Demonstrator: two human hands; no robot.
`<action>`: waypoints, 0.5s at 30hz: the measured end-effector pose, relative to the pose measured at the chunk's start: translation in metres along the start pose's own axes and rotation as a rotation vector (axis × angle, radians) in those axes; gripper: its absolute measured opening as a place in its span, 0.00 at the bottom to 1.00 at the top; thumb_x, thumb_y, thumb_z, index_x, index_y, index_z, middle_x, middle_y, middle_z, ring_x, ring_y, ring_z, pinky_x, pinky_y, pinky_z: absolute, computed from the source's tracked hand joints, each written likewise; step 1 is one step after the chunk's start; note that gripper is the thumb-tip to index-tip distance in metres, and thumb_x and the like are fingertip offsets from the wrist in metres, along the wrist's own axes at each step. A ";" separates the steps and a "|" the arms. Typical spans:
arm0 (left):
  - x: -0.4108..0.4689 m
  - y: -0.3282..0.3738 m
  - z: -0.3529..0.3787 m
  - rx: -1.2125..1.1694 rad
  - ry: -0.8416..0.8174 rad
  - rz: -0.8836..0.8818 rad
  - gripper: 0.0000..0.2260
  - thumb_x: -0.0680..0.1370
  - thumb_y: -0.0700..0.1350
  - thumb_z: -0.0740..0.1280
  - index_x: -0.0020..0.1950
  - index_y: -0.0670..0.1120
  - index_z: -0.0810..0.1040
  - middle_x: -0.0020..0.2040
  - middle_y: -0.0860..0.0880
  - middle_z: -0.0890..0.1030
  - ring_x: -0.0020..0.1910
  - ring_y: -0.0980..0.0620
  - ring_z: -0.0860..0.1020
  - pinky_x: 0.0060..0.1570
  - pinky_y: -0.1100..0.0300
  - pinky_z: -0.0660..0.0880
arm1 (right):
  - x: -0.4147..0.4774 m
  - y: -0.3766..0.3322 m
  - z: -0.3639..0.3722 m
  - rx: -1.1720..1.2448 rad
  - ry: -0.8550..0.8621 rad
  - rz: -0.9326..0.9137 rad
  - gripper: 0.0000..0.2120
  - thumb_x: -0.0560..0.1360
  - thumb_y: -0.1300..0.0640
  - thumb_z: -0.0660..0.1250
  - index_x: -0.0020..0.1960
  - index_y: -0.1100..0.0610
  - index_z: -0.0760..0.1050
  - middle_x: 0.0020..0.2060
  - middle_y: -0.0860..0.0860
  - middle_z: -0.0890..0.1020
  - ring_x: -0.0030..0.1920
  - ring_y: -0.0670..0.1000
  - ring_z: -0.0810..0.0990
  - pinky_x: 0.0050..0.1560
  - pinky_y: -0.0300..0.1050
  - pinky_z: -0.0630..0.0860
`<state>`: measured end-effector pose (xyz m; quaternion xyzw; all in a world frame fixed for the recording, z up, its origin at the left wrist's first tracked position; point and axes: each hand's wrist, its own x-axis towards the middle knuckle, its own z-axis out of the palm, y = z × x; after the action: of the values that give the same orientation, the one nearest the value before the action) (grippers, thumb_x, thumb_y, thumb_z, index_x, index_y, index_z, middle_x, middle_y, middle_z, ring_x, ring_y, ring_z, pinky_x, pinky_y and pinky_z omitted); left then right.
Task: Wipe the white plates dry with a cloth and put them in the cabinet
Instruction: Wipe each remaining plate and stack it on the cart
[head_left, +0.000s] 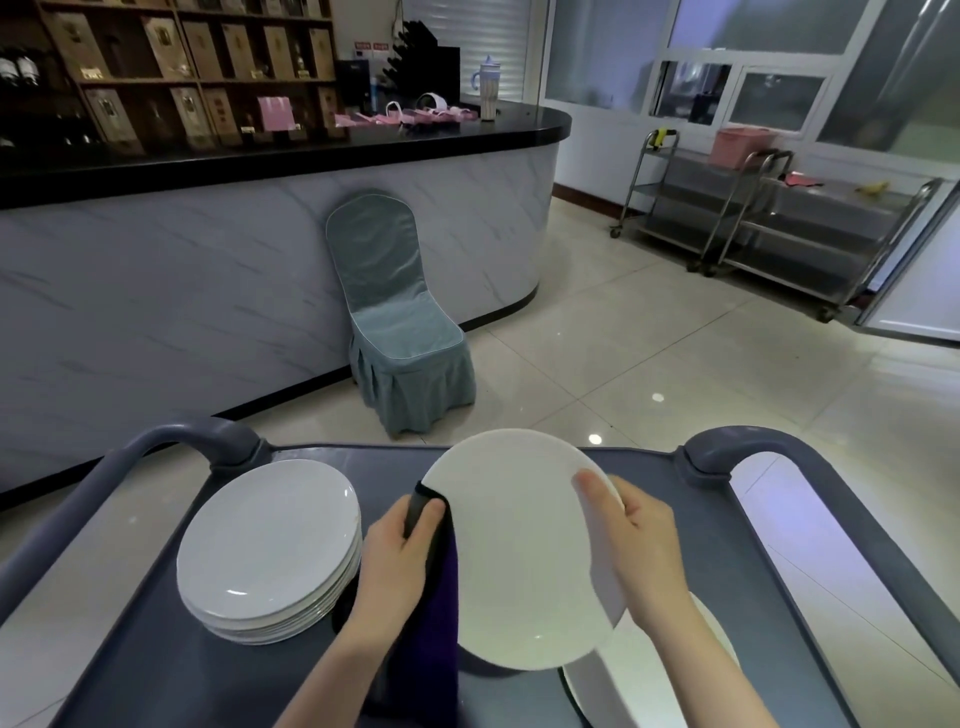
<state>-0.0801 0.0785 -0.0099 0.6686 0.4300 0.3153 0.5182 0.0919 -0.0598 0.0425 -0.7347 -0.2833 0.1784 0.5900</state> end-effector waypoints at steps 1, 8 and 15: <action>0.001 0.002 -0.002 0.029 -0.005 0.030 0.12 0.80 0.50 0.64 0.39 0.48 0.75 0.37 0.48 0.80 0.34 0.55 0.74 0.38 0.61 0.72 | 0.001 0.000 0.000 -0.040 -0.041 -0.032 0.22 0.79 0.52 0.67 0.32 0.58 0.62 0.29 0.48 0.64 0.31 0.47 0.62 0.30 0.38 0.59; 0.017 0.033 -0.008 0.195 -0.182 0.287 0.08 0.79 0.48 0.68 0.40 0.51 0.75 0.36 0.55 0.80 0.35 0.62 0.75 0.37 0.71 0.69 | 0.005 -0.012 0.007 -0.199 -0.242 -0.172 0.21 0.78 0.52 0.68 0.32 0.59 0.66 0.29 0.49 0.66 0.33 0.46 0.62 0.34 0.42 0.58; 0.002 0.018 0.023 -0.268 0.228 -0.168 0.13 0.81 0.51 0.63 0.45 0.43 0.79 0.43 0.42 0.83 0.44 0.49 0.79 0.51 0.46 0.76 | -0.004 -0.013 0.034 0.464 0.324 0.115 0.26 0.79 0.53 0.68 0.30 0.53 0.55 0.29 0.48 0.57 0.31 0.49 0.57 0.30 0.39 0.56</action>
<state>-0.0552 0.0692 0.0011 0.5154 0.4944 0.3992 0.5750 0.0658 -0.0347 0.0466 -0.6140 -0.0949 0.1517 0.7687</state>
